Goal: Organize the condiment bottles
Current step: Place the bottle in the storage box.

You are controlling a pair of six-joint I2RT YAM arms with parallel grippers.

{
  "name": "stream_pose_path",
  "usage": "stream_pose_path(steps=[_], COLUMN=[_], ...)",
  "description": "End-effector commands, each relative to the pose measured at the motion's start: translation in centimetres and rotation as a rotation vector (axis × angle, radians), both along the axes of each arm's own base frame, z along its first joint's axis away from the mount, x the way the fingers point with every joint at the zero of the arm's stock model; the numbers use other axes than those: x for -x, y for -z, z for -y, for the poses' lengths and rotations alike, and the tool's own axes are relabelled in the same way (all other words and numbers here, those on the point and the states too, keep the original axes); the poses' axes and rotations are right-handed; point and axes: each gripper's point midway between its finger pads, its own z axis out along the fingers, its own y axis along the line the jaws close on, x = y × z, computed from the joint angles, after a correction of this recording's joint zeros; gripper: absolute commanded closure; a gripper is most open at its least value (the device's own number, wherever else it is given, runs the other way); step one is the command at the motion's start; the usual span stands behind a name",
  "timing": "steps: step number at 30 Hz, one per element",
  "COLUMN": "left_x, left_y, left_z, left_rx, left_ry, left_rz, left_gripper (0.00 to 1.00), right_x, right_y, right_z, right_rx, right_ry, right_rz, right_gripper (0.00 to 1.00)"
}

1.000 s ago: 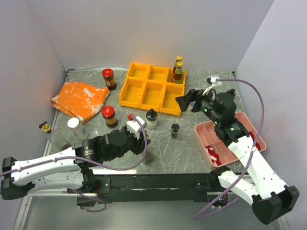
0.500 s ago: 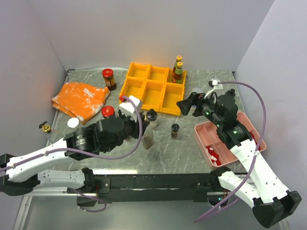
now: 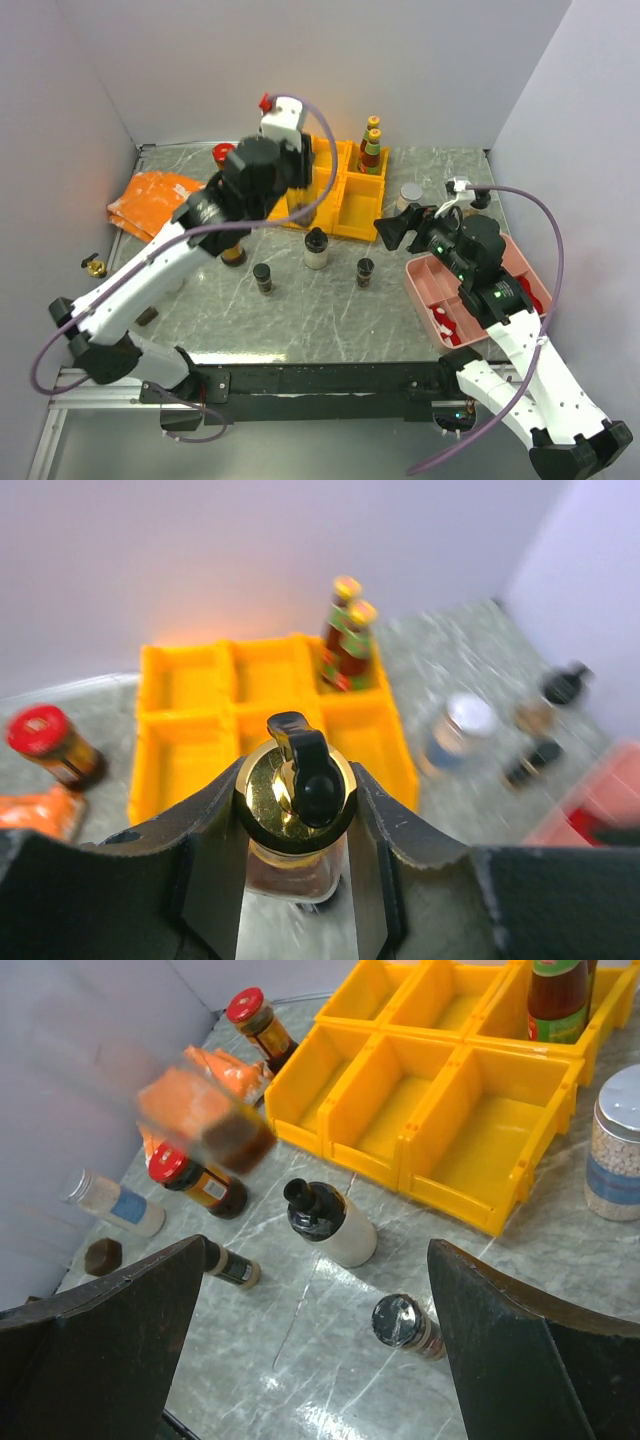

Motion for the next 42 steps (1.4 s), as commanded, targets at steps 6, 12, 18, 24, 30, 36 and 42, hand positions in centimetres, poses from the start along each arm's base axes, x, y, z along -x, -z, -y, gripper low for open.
stream_pose_path(steps=[6,12,18,24,30,36,42], left_x=[-10.8,-16.5,-22.3,-27.2,-31.0,-33.6,-35.5], left_y=[-7.3,-8.2,-7.2,-4.6,-1.7,1.4,4.9], left_z=[0.1,1.3,-0.3,-3.7,-5.9,-6.5,-5.7], left_rx=[0.108,0.147,0.128,0.163,0.173,0.164,0.137], left_ry=[-0.057,-0.036,-0.123,-0.142,-0.115,-0.099,-0.075], left_rz=[0.224,0.306,0.359,0.345,0.341,0.334,0.332], left_gripper=[0.99,0.99,0.99,0.99,0.99,0.99,0.99], right_x=[0.2,0.2,0.0,-0.3,-0.6,-1.4,-2.1], right_y=[-0.8,-0.4,-0.1,0.2,0.4,1.6,2.3], right_z=[-0.3,-0.5,-0.6,-0.6,-0.7,-1.1,-1.2], right_rx=[-0.051,-0.056,-0.048,-0.048,-0.045,-0.031,-0.016], right_ry=[-0.010,-0.019,-0.016,-0.016,-0.011,-0.010,-0.003], right_rz=[0.054,0.053,0.049,0.043,0.040,0.003,-0.019], right_gripper=[0.00,0.00,0.00,0.00,0.00,0.00,0.00])
